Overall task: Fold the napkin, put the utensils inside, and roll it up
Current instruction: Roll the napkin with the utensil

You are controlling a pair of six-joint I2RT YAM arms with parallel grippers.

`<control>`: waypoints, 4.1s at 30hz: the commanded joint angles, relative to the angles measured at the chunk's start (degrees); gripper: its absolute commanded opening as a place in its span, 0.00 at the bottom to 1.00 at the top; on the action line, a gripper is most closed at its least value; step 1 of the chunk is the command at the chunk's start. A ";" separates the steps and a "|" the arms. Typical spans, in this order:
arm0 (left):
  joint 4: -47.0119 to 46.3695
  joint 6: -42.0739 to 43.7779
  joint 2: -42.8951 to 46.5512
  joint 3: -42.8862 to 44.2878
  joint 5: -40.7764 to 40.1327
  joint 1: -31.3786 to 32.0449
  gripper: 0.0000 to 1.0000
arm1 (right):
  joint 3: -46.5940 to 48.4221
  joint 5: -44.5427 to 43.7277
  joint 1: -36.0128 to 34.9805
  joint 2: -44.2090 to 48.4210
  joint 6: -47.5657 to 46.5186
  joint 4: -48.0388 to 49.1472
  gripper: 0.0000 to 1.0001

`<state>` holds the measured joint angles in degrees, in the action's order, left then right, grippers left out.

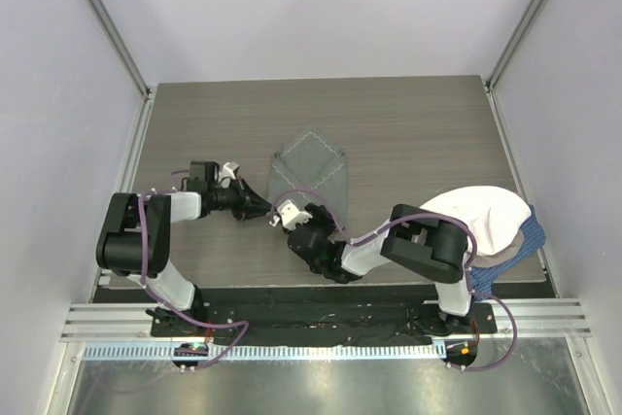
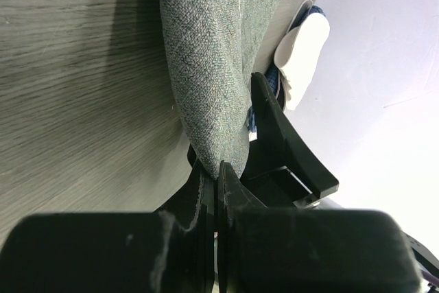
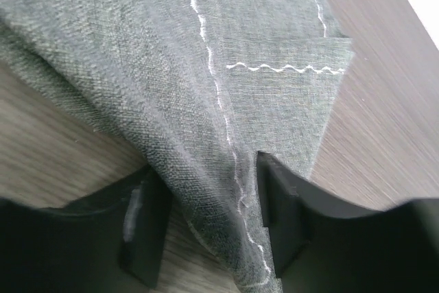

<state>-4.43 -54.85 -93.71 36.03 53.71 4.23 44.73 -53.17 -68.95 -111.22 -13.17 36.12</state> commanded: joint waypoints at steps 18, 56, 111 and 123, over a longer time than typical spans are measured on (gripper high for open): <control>4.16 3.35 10.12 -3.07 -13.70 -2.56 0.70 | 6.14 31.88 5.40 4.52 0.86 -24.04 0.03; 4.69 11.87 33.95 -14.41 -30.07 3.68 0.76 | 35.95 88.94 28.43 -15.25 17.12 -61.25 0.01; 17.78 13.54 12.68 5.36 -19.44 2.45 0.00 | 31.05 74.37 26.77 3.46 13.44 -58.55 0.74; 20.95 16.26 10.31 6.07 -14.87 -0.36 0.00 | 18.29 45.62 13.58 12.87 7.29 -34.82 0.89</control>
<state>14.81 -40.56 -83.09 40.49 34.89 4.86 64.73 4.01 -53.74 -100.47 -2.68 -9.82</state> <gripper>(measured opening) 0.025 0.876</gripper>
